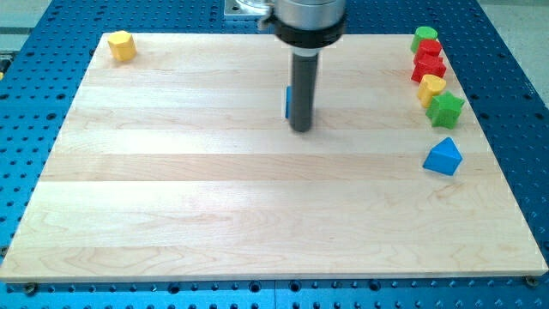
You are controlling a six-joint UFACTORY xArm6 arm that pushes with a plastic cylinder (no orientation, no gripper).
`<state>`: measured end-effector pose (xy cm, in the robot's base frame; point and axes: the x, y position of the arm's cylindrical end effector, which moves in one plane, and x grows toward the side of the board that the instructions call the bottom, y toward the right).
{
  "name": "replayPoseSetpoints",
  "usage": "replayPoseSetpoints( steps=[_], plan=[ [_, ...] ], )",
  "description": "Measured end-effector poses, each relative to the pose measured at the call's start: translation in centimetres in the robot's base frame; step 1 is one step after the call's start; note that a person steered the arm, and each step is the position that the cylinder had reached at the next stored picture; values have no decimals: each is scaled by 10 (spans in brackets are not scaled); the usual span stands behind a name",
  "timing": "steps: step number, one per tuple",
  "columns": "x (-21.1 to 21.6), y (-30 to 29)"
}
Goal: Place the cube to the top center of the board
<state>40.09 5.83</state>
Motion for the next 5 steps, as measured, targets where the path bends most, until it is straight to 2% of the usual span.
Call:
replayPoseSetpoints(
  steps=[1,2,3,5],
  plan=[
    [-65,-16],
    [-112,-42],
    [-71,-48],
    [-110,-108]
  ],
)
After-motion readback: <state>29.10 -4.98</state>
